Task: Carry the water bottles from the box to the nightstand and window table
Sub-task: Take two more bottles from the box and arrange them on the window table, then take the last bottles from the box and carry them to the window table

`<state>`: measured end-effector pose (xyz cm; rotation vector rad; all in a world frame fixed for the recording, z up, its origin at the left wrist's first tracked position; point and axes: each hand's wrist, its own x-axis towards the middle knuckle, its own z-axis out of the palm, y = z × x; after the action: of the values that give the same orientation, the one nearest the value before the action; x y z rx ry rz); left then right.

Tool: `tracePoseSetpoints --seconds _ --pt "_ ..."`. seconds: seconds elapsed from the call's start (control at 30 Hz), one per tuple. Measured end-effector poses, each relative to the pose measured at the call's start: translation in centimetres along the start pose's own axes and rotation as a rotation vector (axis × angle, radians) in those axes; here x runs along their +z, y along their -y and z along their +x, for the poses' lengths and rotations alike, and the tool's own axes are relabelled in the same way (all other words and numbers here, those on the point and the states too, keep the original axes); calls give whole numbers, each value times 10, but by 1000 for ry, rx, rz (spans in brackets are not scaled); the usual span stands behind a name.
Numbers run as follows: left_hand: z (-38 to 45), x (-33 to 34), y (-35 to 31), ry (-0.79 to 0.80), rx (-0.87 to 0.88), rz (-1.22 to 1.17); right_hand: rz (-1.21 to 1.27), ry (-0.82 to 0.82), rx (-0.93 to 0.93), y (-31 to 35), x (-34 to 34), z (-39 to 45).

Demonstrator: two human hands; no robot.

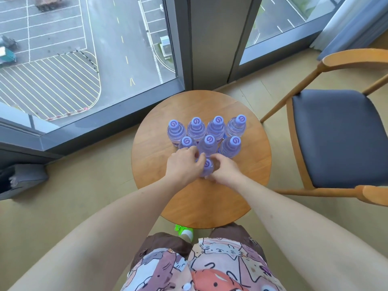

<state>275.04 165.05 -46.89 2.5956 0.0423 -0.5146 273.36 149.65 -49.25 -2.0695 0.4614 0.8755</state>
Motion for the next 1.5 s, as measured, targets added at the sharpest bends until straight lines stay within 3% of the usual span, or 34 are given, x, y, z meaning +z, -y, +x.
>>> tracePoseSetpoints --seconds 0.1,0.2,0.47,0.63,0.93,1.13,1.5 --pt "-5 -14 21 -48 -24 -20 -205 -58 -160 13 7 -4" --pt "-10 -25 46 -83 -73 -65 -260 -145 -165 21 17 -2" --pt "-17 -43 85 -165 -134 -134 -328 -170 -165 41 26 -5" --pt "-23 -46 84 -197 -128 -103 -405 -105 -185 60 24 -15" --pt "-42 -77 42 -316 -192 -76 -517 -151 -457 126 -47 -45" --pt "-85 -103 15 -495 -286 -84 -638 -77 -697 165 -50 -69" --pt "-253 -131 66 -770 -686 -59 -699 167 -1104 204 59 -163"
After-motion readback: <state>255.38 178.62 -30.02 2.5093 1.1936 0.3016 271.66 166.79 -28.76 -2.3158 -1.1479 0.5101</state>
